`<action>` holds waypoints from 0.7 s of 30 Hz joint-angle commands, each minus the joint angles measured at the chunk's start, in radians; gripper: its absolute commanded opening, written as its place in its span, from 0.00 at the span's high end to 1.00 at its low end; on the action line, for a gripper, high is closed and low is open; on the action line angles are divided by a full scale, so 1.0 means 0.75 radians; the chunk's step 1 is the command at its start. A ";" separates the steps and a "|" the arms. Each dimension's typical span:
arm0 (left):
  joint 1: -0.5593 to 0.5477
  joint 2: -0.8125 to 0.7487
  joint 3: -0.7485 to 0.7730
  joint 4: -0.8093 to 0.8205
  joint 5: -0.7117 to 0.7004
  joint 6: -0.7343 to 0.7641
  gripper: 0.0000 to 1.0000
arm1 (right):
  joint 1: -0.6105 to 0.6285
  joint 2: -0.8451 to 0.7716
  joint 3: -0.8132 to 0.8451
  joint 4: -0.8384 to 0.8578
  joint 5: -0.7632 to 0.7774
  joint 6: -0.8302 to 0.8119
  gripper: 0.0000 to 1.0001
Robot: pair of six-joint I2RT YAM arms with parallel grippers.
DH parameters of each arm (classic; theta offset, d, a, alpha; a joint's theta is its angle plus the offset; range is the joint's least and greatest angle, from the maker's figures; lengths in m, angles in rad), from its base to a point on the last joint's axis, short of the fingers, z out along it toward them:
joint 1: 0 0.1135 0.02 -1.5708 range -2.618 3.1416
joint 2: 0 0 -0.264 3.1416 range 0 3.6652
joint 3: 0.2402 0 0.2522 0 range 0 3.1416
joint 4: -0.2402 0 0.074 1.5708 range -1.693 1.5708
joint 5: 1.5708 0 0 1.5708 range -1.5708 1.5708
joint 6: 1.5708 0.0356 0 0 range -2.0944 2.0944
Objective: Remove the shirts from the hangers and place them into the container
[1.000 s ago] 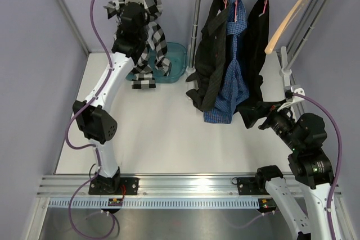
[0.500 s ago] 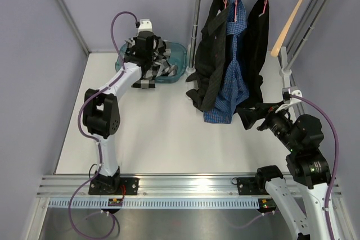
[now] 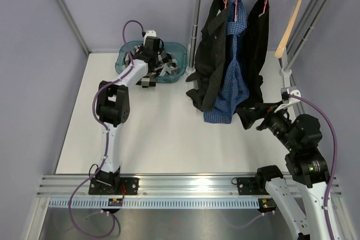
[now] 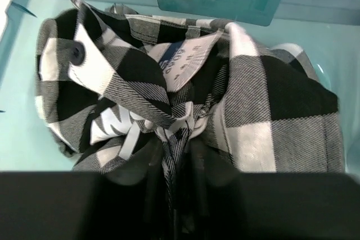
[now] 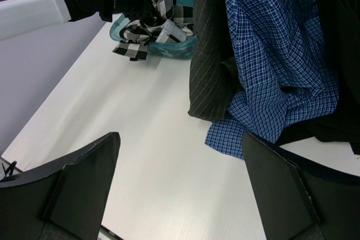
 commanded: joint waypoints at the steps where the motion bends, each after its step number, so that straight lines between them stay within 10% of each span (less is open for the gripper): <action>1: 0.036 0.051 0.097 -0.111 0.058 -0.062 0.69 | 0.020 0.007 -0.012 0.052 -0.012 -0.005 0.01; 6: 0.048 -0.113 0.084 -0.121 0.088 -0.072 0.20 | 0.020 0.003 0.008 0.029 -0.008 -0.003 0.01; 10: 0.048 -0.318 0.044 -0.117 0.102 -0.109 0.01 | 0.018 -0.001 0.024 0.001 -0.026 0.009 0.00; 16: 0.046 -0.684 -0.142 -0.138 0.135 -0.223 0.01 | 0.020 -0.028 0.018 -0.022 -0.028 0.030 0.01; 21: 0.046 -0.997 -0.745 0.042 0.160 -0.373 0.02 | 0.020 -0.044 0.006 -0.026 -0.036 0.044 0.01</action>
